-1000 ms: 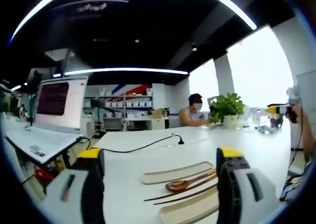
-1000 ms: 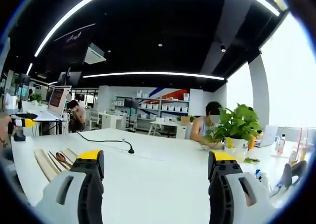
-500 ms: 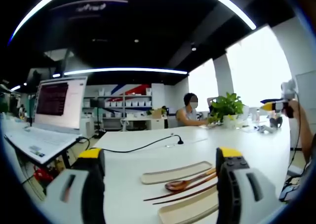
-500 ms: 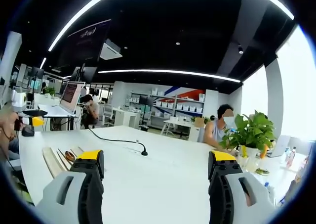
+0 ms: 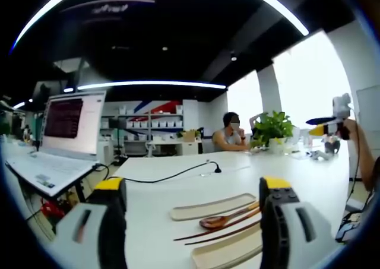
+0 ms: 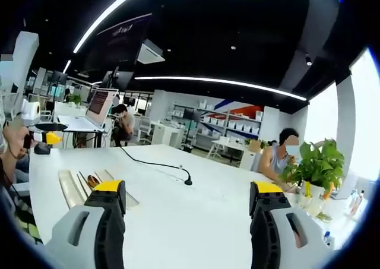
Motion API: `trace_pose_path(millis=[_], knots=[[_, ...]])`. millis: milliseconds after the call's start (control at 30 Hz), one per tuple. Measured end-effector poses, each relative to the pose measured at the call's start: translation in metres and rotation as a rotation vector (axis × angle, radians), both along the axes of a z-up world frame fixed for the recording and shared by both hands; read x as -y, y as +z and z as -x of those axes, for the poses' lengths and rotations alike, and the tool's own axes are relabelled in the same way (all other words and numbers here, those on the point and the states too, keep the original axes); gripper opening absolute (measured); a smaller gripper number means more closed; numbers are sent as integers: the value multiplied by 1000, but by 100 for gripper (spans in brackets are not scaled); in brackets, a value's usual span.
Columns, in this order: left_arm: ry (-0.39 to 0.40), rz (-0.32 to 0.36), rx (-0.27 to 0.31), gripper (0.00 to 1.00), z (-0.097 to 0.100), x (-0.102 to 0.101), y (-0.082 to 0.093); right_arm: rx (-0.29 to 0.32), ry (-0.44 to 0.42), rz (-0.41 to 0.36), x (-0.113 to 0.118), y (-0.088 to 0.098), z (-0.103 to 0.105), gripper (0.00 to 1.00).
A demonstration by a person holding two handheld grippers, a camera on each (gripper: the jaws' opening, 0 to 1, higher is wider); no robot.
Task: Arrange the utensils inside the cutlery case until each visible utensil rests in its matching compartment.
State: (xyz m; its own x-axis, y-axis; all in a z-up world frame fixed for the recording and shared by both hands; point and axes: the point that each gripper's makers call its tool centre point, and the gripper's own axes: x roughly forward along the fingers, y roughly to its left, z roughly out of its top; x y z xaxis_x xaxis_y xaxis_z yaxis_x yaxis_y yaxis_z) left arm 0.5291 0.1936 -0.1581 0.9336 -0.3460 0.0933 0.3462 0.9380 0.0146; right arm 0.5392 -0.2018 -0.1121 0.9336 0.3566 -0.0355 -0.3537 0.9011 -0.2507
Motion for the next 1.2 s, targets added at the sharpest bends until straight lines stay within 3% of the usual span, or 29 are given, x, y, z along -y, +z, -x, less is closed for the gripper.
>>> trace_pose_path(millis=[600,1200], knots=[[-4,-9,-17,96,-5,0,-4,-96,177,33,-48,-21,-28,86],[-16,-20,-43,94,-16,7,-11,-173,286,125,-81,-42,-48,82]])
